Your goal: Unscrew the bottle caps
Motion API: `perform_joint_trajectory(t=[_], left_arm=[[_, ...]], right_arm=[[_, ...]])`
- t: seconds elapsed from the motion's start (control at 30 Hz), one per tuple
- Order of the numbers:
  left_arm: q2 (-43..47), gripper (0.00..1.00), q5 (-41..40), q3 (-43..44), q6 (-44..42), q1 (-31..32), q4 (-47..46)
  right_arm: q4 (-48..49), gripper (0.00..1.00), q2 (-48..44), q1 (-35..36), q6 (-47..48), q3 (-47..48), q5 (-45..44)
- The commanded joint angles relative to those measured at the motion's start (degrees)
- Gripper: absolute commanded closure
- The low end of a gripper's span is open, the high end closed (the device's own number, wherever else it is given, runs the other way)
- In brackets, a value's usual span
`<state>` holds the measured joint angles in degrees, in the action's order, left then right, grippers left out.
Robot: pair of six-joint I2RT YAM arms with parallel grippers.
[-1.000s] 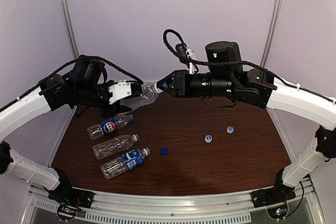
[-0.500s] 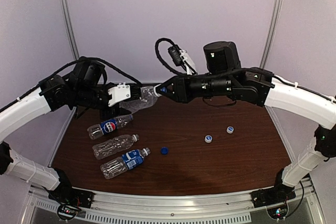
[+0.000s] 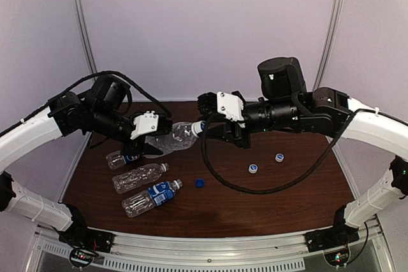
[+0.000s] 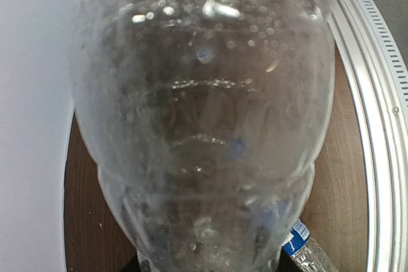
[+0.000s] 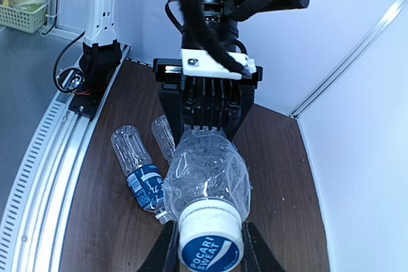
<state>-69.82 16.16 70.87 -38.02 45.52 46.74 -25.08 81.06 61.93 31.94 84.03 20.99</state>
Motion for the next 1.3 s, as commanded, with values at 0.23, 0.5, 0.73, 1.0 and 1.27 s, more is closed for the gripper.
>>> perform_joint_trajectory(t=[0.23,0.5,0.73,1.0,1.27], left_arm=[[0.86,0.65,1.50,0.06,0.13,-0.87,0.45],[0.92,0.66,1.63,0.19,0.40,-0.87,0.44],[0.77,0.68,0.05,0.46,1.73,-0.91,-1.09],[0.94,0.69,-3.42,-0.95,3.56,-0.90,-3.26],[1.82,0.69,-9.69,-3.39,2.93,-1.15,-6.14]], right_arm=[[-1.94,1.00,-2.68,1.34,12.75,-1.53,-1.42],[4.67,0.65,-4.78,1.35,9.26,-5.20,-3.21],[6.93,0.00,-3.23,1.30,-10.45,-2.20,-5.51],[7.34,0.00,-3.00,0.16,-36.08,0.19,-9.99],[3.02,0.00,1.15,-8.30,-70.06,2.28,-2.26]])
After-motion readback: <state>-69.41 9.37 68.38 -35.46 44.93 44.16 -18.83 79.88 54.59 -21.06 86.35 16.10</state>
